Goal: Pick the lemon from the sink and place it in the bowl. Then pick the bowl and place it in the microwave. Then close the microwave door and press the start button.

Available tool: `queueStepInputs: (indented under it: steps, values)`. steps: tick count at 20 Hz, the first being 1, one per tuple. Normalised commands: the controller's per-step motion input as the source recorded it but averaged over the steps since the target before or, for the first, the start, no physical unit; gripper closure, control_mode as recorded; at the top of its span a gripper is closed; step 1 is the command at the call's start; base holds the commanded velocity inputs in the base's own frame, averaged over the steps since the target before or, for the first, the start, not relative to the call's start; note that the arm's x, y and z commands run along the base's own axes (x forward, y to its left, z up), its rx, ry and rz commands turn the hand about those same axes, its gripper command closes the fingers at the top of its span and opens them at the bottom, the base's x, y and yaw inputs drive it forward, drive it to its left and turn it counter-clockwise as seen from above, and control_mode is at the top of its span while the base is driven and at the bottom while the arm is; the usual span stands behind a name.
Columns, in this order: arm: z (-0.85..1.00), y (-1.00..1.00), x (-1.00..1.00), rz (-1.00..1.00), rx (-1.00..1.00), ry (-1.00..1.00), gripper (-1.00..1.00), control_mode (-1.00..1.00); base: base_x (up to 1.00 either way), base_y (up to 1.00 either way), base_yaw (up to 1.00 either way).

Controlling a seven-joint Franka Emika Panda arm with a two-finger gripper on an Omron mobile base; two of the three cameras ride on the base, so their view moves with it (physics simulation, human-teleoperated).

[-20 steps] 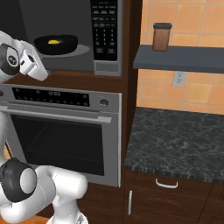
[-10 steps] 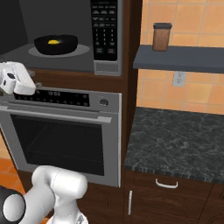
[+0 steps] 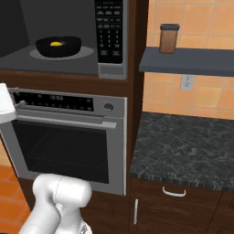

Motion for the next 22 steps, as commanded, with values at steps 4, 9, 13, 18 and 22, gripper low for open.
queueStepInputs:
  steps: [4,9,13,18,22]
  values:
    - [0.00,0.85,-0.43,0.00,-0.23,-0.24,-1.00,-1.00,0.00,0.00,0.00]
    - [0.00,0.99,-0.40,0.00,-0.16,-0.19,-1.00,-1.00,0.00,0.00,0.00]
    - [0.00,1.00,-0.31,0.00,-0.08,-0.16,-1.00,-1.00,0.00,0.00,0.00]
    - [0.00,1.00,-0.27,0.00,-0.03,-0.14,-1.00,-1.00,0.00,0.00,0.00]
    - [0.01,1.00,-0.12,0.01,0.00,-0.16,-1.00,-1.00,0.00,0.00,0.00]
